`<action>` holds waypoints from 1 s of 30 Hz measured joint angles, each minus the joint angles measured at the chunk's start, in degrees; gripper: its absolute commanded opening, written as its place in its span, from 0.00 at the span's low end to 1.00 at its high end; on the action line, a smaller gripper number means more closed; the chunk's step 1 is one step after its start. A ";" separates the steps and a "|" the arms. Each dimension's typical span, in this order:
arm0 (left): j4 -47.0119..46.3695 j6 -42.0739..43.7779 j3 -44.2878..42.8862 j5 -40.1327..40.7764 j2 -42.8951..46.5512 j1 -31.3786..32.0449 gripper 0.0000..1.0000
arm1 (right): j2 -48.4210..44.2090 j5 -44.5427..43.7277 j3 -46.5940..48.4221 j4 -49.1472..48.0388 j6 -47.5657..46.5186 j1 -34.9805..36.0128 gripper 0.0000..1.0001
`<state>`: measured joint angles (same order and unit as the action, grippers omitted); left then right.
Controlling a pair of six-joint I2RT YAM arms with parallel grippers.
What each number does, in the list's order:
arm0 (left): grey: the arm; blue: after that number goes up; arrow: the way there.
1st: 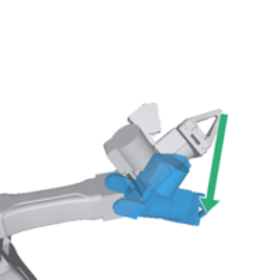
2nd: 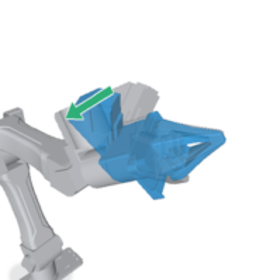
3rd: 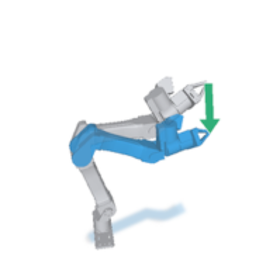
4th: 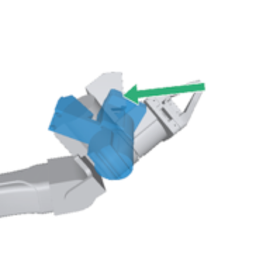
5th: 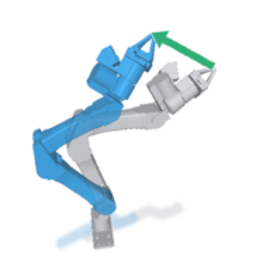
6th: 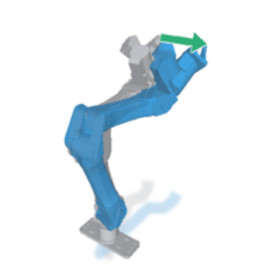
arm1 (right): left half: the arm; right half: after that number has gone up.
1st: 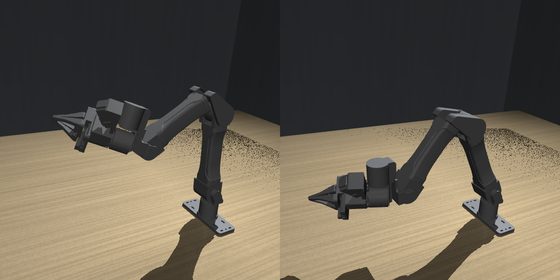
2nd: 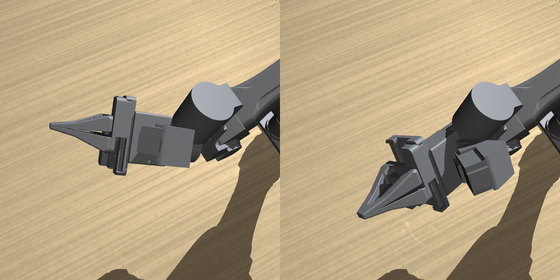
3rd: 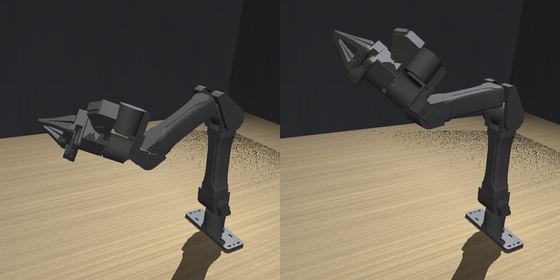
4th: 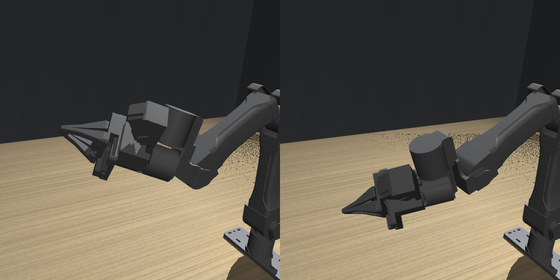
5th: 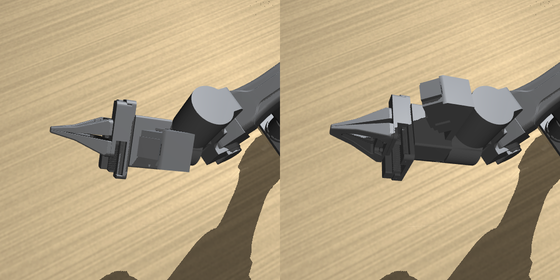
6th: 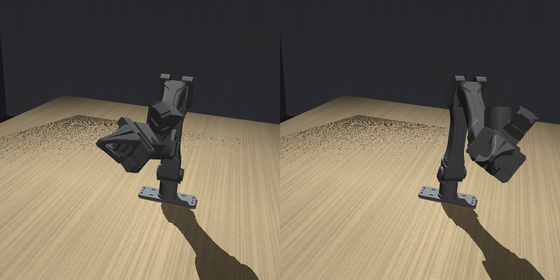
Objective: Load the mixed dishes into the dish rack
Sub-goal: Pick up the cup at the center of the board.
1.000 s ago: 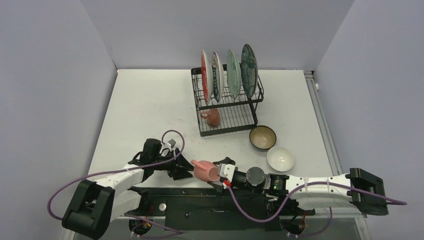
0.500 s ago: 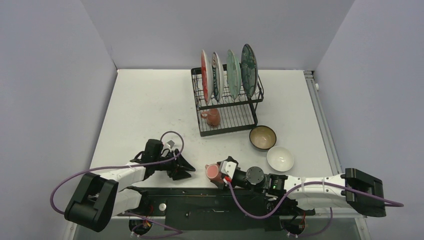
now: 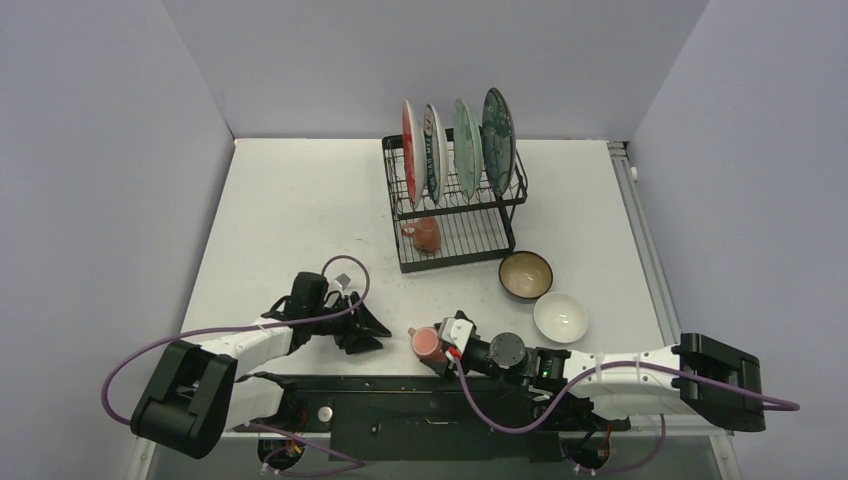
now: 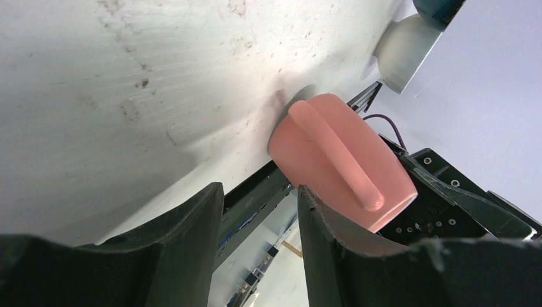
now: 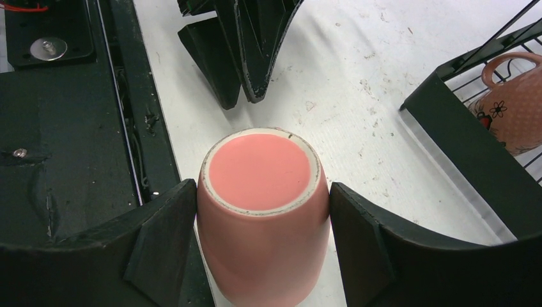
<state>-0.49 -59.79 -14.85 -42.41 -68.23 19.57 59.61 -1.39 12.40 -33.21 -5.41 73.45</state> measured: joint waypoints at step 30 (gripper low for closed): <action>7.91 3.63 -4.81 1.36 5.14 2.89 0.45 | 17.11 -12.37 1.75 -17.70 12.11 -0.24 0.29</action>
<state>7.42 -56.16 -19.66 -41.06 -63.09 22.46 76.73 -13.76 14.15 -50.92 6.70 73.21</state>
